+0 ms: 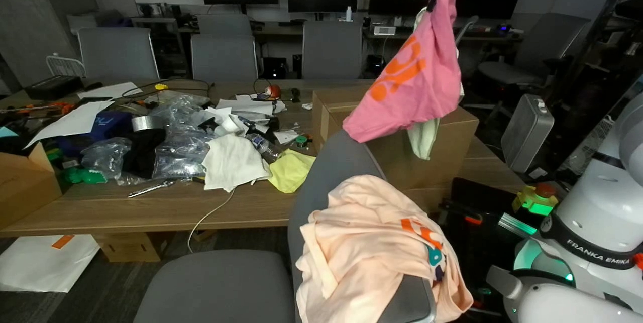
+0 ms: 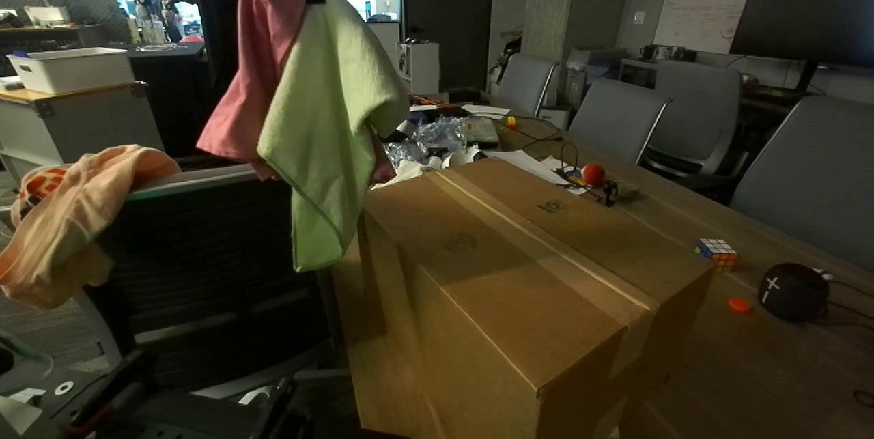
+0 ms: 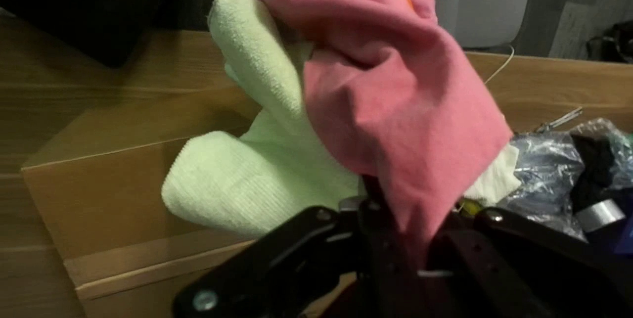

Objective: Pick up the clothes from the headrest of the chair and put them on the box

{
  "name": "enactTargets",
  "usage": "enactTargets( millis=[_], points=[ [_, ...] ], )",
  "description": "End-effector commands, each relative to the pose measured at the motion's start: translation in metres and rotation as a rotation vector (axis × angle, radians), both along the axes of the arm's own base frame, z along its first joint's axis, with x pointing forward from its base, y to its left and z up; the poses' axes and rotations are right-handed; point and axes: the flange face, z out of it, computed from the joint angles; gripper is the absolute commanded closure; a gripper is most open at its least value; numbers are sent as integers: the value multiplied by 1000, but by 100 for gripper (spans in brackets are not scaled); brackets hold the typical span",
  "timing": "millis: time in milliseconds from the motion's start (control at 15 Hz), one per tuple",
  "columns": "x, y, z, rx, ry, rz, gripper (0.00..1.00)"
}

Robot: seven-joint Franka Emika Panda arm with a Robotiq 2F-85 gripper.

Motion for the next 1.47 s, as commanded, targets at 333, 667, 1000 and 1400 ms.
enactTargets(
  millis=[333,667,1000,1400],
  points=[
    [35,23,45,-36,-41,-320,98],
    [82,36,71,-28,-14,-412,98],
    [113,19,94,14,-24,-571,98],
    [108,-24,101,61,-48,-735,98]
  ],
)
